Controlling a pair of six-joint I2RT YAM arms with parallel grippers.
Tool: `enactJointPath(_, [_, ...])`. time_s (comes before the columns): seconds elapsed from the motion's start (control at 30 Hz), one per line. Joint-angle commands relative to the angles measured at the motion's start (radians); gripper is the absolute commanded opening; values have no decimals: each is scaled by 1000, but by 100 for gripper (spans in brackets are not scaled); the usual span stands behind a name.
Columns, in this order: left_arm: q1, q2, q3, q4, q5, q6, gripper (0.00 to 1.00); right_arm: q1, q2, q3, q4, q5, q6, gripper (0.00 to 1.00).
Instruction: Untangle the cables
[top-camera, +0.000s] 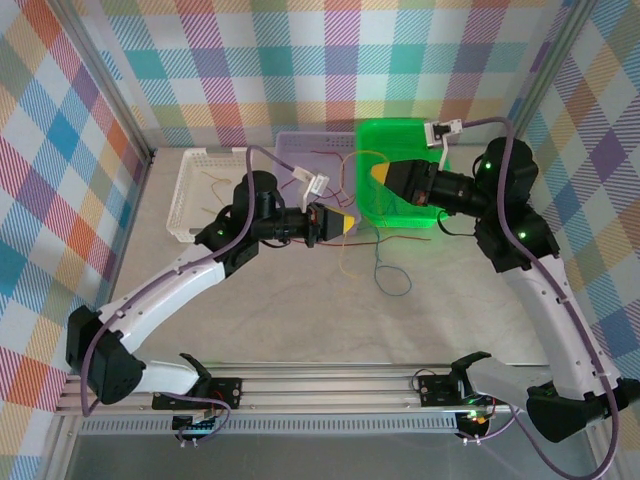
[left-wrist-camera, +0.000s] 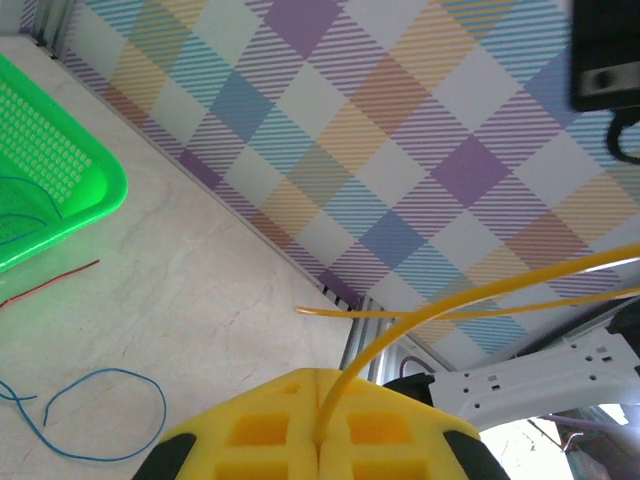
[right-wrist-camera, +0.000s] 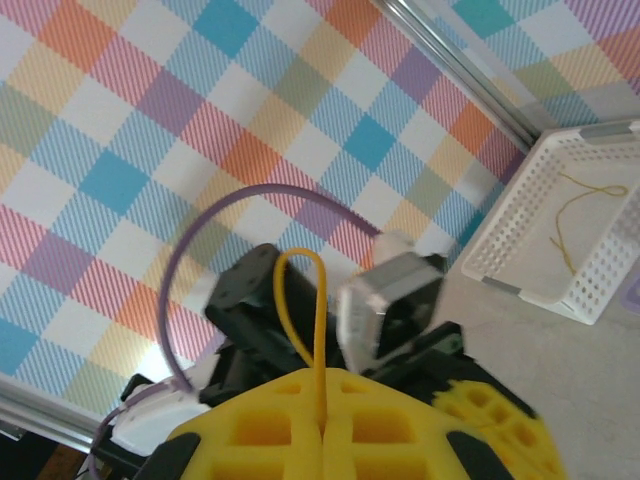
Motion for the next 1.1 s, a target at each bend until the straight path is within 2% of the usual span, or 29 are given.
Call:
enactJointPath(0.0, [-8, -52, 17, -36, -27, 15, 0, 3, 10, -25, -15, 37, -34, 0])
enactJointPath(0.13, [12, -105, 33, -109, -69, 29, 0, 4, 16, -51, -61, 80, -78, 3])
enactJointPath(0.23, [53, -155, 61, -210, -119, 60, 0, 3, 22, -98, -84, 111, -100, 18])
enactJointPath(0.33, [140, -198, 79, -271, -160, 63, 0, 3, 27, -160, -79, 130, -113, 29])
enactJointPath(0.4, [199, -227, 96, -340, -231, 60, 0, 3, 28, -201, -72, 145, -120, 39])
enactJointPath(0.53, [317, -249, 137, -366, -330, 1, 0, 3, 10, -262, -48, 161, -137, 57])
enactJointPath(0.73, [400, -189, 255, -442, -530, -20, 0, 3, -40, -336, -8, 168, -156, 69])
enactJointPath(0.87, [440, -144, 297, -428, -655, 12, 0, 5, -58, -368, 13, 147, -157, 73])
enactJointPath(1.07, [541, -34, 349, -381, -733, 15, 0, 20, -67, -396, 28, 125, -171, 76])
